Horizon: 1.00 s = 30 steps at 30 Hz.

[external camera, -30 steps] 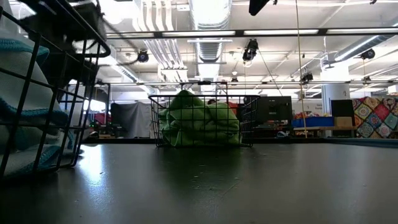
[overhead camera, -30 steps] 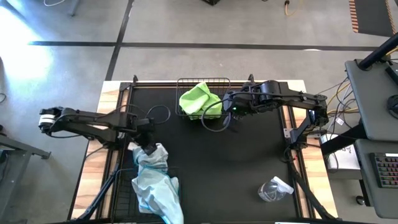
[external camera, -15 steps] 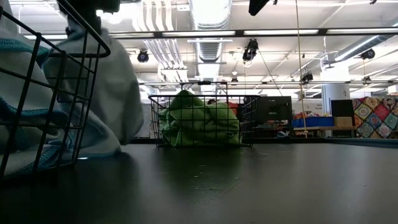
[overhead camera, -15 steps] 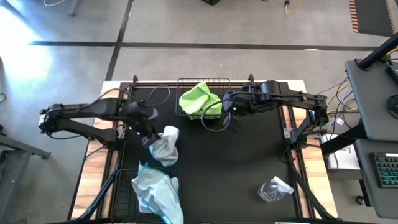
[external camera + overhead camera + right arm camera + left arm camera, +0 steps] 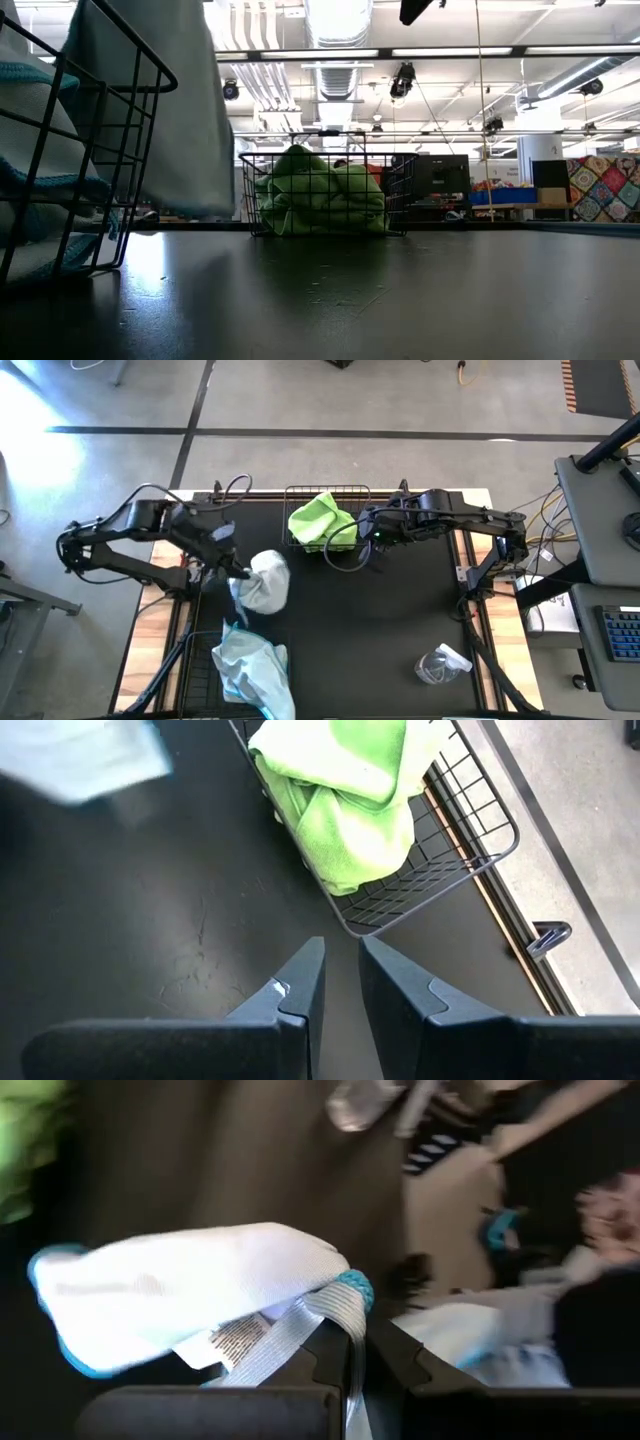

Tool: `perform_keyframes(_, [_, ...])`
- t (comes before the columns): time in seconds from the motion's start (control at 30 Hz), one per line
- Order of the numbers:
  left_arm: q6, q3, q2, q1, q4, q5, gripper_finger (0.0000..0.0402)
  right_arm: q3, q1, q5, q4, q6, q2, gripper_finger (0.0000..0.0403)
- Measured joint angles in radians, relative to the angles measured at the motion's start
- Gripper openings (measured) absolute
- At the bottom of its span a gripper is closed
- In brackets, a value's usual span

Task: Sort microfiber towel by color & place in baskets
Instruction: Put the blue microfiber towel into the bottom black wire basket

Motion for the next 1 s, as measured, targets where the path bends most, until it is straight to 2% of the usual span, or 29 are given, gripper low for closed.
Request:
perform_keyframes(0.2, [0.025,0.074,0.002,-0.079,0.051,0.082,0.0000,-0.016,0.000,0.000,0.017,0.000,0.000,0.0059])
perform_keyframes(0.43, [0.039,0.175,0.004,-0.214,0.069,0.084,0.0000,-0.072,0.000,0.000,0.018,0.003,0.000,0.0059])
perform_keyframes(0.6, [0.033,0.231,0.004,-0.322,0.068,0.128,0.0000,-0.126,0.000,0.000,0.020,0.003,0.000,0.0059])
perform_keyframes(0.77, [-0.017,0.234,0.008,-0.407,0.073,0.126,0.0000,-0.184,0.000,0.000,0.021,0.020,0.000,0.0059])
perform_keyframes(1.0, [-0.057,0.224,0.071,-0.471,0.065,0.101,0.0000,-0.243,0.000,-0.008,0.021,0.036,0.000,0.0059])
